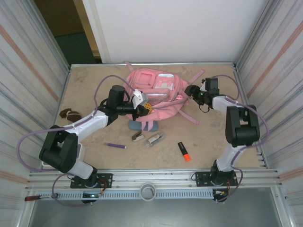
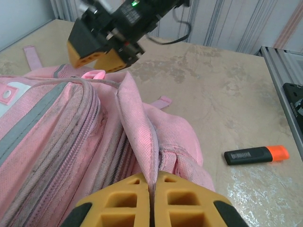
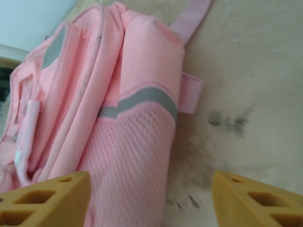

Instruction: Pack books, pencil case, and school supplies into a backpack

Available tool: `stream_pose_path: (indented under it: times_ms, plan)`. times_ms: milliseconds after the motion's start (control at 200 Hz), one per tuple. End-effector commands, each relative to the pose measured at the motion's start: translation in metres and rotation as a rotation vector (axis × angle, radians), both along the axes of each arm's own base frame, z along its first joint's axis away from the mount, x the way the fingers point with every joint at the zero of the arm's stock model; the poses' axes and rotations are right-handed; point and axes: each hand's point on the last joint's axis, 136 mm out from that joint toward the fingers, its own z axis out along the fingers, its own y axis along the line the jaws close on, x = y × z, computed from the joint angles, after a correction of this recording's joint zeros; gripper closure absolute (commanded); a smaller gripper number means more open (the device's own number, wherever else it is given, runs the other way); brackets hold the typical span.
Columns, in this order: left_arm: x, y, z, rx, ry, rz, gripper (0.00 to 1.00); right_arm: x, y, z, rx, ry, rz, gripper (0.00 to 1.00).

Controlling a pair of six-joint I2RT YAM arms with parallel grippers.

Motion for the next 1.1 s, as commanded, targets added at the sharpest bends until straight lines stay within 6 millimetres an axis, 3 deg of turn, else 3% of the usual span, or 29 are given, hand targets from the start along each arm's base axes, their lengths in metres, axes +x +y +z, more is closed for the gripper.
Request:
stream_pose_path:
  times_ms: [0, 95, 165, 230, 356, 491, 686, 837, 952, 1097]
  plan:
    - [-0.008, -0.009, 0.056, -0.113, -0.135, -0.071, 1.00, 0.011, 0.021, -0.005, 0.133, 0.028, 0.028, 0.53]
    - [0.000, -0.007, 0.050, -0.089, -0.131, -0.030, 1.00, 0.008, 0.018, 0.006, 0.171, -0.014, 0.022, 0.84]
    - [0.013, -0.004, 0.044, -0.058, -0.122, 0.030, 1.00, -0.002, 0.003, 0.018, 0.138, -0.049, -0.011, 0.95]
    - [0.031, 0.002, 0.040, -0.028, -0.112, 0.119, 1.00, -0.013, -0.008, 0.029, 0.103, -0.081, -0.043, 1.00]
    - [0.079, 0.028, 0.032, 0.017, -0.054, 0.331, 0.99, -0.037, -0.018, 0.042, 0.057, -0.122, -0.100, 1.00]
    - [0.126, 0.068, 0.013, 0.033, 0.070, 0.551, 0.89, -0.061, -0.005, 0.041, 0.005, -0.143, -0.140, 1.00]
    - [0.164, 0.122, -0.030, 0.023, 0.312, 0.768, 0.72, -0.095, 0.042, 0.018, -0.068, -0.149, -0.141, 0.93]
    - [0.173, 0.173, -0.033, -0.142, 0.427, 0.935, 0.50, -0.120, 0.082, 0.001, -0.140, -0.116, -0.014, 0.66]
    - [0.166, 0.188, -0.029, -0.181, 0.416, 1.018, 0.36, -0.137, 0.073, 0.006, -0.247, -0.114, 0.023, 0.56]
    - [0.150, 0.171, -0.023, -0.149, 0.363, 1.054, 0.29, -0.146, 0.057, 0.040, -0.344, -0.229, 0.044, 0.50]
